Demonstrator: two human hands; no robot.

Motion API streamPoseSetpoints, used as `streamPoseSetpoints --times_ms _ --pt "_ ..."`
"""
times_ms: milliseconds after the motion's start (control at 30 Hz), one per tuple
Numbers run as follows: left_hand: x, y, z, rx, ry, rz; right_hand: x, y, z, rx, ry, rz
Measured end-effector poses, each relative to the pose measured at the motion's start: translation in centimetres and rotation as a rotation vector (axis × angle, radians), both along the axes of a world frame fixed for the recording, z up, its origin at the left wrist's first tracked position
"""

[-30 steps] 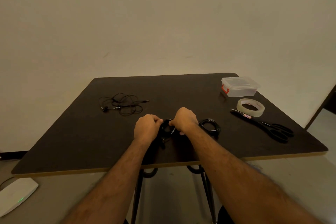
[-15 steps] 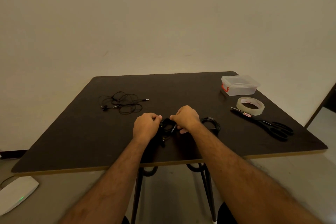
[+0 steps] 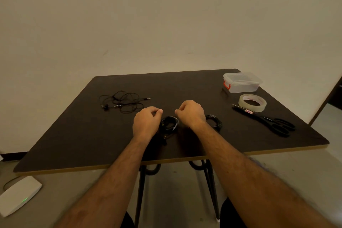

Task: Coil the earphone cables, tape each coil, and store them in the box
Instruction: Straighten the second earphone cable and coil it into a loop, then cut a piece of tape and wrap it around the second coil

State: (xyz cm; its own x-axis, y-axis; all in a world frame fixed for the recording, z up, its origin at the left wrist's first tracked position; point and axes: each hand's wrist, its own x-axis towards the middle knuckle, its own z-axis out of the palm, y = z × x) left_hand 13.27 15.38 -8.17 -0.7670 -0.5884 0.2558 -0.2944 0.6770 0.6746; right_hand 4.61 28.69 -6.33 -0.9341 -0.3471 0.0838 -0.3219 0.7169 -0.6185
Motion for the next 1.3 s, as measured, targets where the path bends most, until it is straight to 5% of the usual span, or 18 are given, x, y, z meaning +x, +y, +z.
streamPoseSetpoints --times_ms 600,967,1300 --pt "-0.5 4.0 2.6 -0.085 0.077 -0.103 -1.3 6.6 2.2 -0.097 0.110 0.066" --pt "-6.7 13.5 3.3 -0.059 0.039 -0.341 -6.8 23.5 3.7 0.375 0.147 -0.272" --pt "-16.2 20.5 2.3 -0.068 -0.124 -0.339 -8.4 28.7 1.5 0.510 -0.011 -0.142"
